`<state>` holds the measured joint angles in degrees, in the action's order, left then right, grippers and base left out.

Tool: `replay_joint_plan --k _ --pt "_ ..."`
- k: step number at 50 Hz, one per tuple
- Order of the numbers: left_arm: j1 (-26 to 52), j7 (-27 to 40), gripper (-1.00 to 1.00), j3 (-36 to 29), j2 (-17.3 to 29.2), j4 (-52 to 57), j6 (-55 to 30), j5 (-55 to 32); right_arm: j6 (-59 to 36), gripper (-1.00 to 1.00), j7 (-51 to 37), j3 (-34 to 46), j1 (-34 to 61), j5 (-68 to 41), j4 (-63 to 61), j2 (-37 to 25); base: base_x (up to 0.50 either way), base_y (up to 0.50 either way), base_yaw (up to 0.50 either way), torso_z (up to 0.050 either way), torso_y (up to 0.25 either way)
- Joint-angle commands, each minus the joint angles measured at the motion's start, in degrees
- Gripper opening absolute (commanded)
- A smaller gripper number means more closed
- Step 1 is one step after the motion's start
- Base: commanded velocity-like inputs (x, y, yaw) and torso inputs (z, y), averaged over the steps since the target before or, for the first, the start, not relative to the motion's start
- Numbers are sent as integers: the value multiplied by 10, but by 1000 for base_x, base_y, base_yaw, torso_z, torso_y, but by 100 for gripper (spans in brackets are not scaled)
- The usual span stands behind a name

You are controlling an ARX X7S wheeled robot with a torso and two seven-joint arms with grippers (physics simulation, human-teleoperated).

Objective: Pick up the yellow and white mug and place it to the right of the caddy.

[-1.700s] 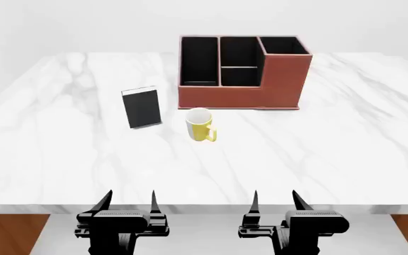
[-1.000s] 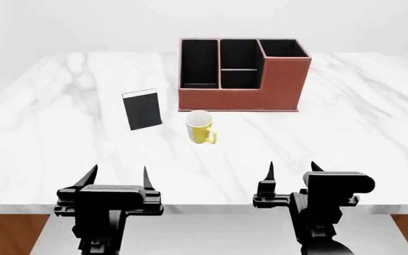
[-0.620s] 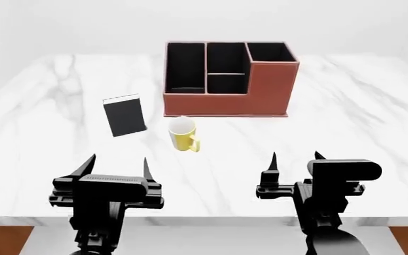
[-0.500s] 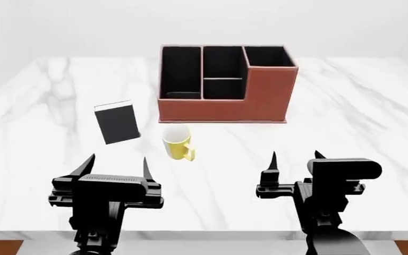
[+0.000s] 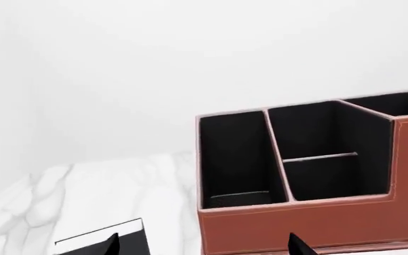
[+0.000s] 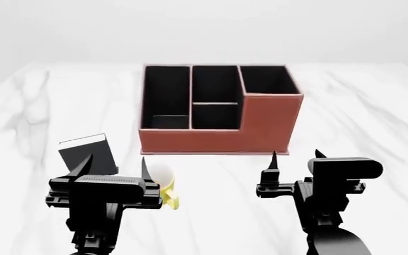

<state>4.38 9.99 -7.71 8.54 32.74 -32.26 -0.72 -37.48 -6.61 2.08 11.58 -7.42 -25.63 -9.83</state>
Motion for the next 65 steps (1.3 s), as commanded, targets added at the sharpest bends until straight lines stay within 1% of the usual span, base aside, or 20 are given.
replay_joint_plan --k 1,12,20,23,26,33,40,46,58,65 --pt "-1 7 100 -2 5 4 0 -2 1 100 -4 5 -1 -3 -2 -4 500 0 0 0 0" --pt "-6 17 100 -8 11 14 -1 3 3 100 -10 8 -3 -4 0 -6 496 0 0 0 1" --pt "-11 27 100 -10 13 28 -4 6 0 100 -10 10 -8 -7 -6 -11 0 0 0 0 2" --pt "-8 34 100 -9 11 29 -20 8 -5 100 -3 11 -13 -13 -14 -16 0 0 0 0 0" --pt "-12 35 100 -5 11 33 -14 4 -5 100 10 16 -21 -21 -22 -23 0 0 0 0 0" --pt "-14 42 100 2 12 43 -20 0 -29 100 70 49 -42 -50 -69 -64 0 0 0 0 0" --pt "-14 48 100 11 12 48 -26 -5 -52 100 99 72 -46 -60 -93 -91 0 0 0 0 0" --pt "-11 55 100 14 12 51 -31 -6 -66 100 117 96 -41 -65 -98 -102 0 0 0 0 0" --pt "-11 64 100 21 12 53 -31 -14 -90 100 137 132 -38 -75 -100 -109 0 0 0 0 0" --pt "-11 68 100 23 13 51 -30 -16 -86 100 132 159 -41 -69 -93 -95 0 0 0 0 0"
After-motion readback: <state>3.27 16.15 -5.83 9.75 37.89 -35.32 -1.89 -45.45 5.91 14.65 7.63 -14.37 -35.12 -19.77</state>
